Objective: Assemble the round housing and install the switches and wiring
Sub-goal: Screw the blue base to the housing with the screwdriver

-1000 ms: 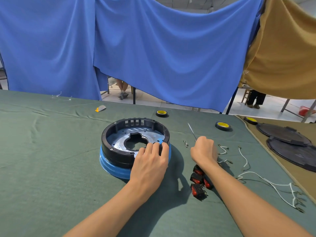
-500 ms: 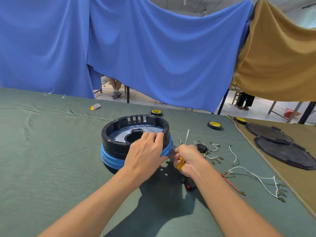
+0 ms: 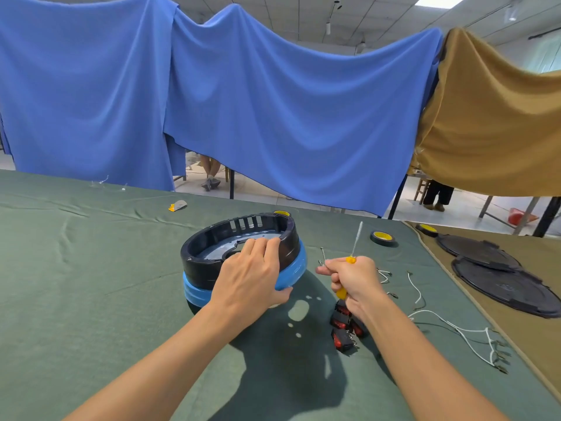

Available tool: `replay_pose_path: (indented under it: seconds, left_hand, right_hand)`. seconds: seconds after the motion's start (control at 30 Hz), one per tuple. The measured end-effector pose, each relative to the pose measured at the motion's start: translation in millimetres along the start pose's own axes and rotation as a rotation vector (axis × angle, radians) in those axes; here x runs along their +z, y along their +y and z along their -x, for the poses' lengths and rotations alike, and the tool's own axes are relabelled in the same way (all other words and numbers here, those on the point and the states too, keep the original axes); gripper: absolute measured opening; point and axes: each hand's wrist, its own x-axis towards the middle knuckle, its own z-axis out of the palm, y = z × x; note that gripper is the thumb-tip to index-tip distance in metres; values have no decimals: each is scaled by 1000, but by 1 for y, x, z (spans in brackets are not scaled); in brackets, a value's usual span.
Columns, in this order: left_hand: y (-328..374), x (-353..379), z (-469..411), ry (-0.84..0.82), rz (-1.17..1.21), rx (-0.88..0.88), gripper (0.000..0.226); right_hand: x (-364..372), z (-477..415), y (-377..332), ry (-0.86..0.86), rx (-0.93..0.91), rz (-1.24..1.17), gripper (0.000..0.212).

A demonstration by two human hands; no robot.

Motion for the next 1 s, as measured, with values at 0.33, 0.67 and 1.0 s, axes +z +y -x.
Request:
replay_pose_path:
  seconds: [0.33, 0.67, 1.0]
  left_hand:
    - [-7, -7, -12, 145, 65, -135, 81]
    - [-14, -29, -33, 279, 429, -438, 83]
    - [-49, -31, -44, 415, 1116, -912, 88]
  right_hand:
    - [-32, -11, 7, -104, -28, 358, 7]
    - [-24, -40, 13, -229, -28, 516, 13]
    - [-17, -42, 18, -73, -162, 648, 10]
